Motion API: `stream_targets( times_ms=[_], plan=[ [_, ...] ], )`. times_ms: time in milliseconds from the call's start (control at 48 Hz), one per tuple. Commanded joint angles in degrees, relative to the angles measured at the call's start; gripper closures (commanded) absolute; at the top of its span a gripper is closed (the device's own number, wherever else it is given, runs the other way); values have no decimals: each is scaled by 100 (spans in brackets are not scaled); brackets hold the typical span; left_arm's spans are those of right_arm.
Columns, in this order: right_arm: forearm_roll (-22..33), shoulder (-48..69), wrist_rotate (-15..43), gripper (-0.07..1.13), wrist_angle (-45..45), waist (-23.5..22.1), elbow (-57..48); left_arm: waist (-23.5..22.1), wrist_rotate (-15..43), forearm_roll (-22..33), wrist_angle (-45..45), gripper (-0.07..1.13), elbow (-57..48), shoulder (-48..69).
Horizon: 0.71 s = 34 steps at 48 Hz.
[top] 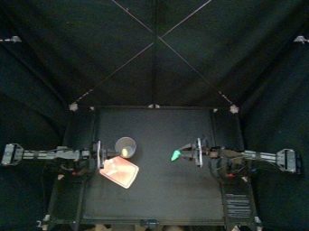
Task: Pick the chip then place it in the grey bowl
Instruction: Drop chip in the grey bowl and return to neutral
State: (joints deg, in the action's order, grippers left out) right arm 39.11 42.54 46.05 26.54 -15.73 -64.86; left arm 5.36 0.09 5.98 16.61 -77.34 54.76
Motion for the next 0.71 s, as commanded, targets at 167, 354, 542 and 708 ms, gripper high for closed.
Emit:
stream_targets(
  times_ms=[167, 354, 542, 708],
  plan=[
    [-44, -35, 0, 32, 53, -18, -26, 26, 0, 0, 26, 107, 123, -9],
    [-167, -44, 18, 32, 53, -44, -53, 18, 0, 0, 26, 107, 123, -18],
    [-510, -176, 18, 32, 53, -79, -193, 26, 0, 0, 26, 107, 88, -9],
    [-826, -483, 0, 32, 53, -70, -229, 44, 0, 0, 26, 107, 97, -9]
  ],
)
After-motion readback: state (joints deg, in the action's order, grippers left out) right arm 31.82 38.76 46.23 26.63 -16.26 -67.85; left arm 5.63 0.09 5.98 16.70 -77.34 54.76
